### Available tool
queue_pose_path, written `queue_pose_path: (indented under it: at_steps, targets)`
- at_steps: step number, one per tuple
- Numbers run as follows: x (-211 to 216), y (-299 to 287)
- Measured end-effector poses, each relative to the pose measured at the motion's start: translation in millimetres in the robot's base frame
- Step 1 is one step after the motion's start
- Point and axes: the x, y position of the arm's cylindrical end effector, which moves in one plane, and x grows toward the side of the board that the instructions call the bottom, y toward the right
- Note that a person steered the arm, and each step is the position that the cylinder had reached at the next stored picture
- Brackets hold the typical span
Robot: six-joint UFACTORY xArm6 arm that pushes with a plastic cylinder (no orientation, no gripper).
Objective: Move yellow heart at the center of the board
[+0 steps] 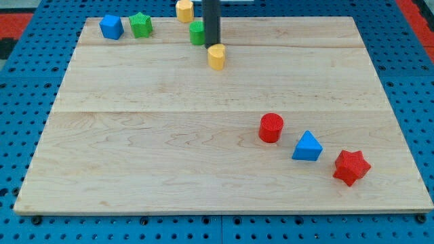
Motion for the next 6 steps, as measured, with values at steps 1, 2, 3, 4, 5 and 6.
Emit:
queue_pose_path:
  at_steps: [1, 2, 3, 4, 5, 6]
  targets:
    - [71, 18]
    - [53, -13]
    - [60, 17]
    - [87, 35]
    - [91, 28]
    - [-3, 66]
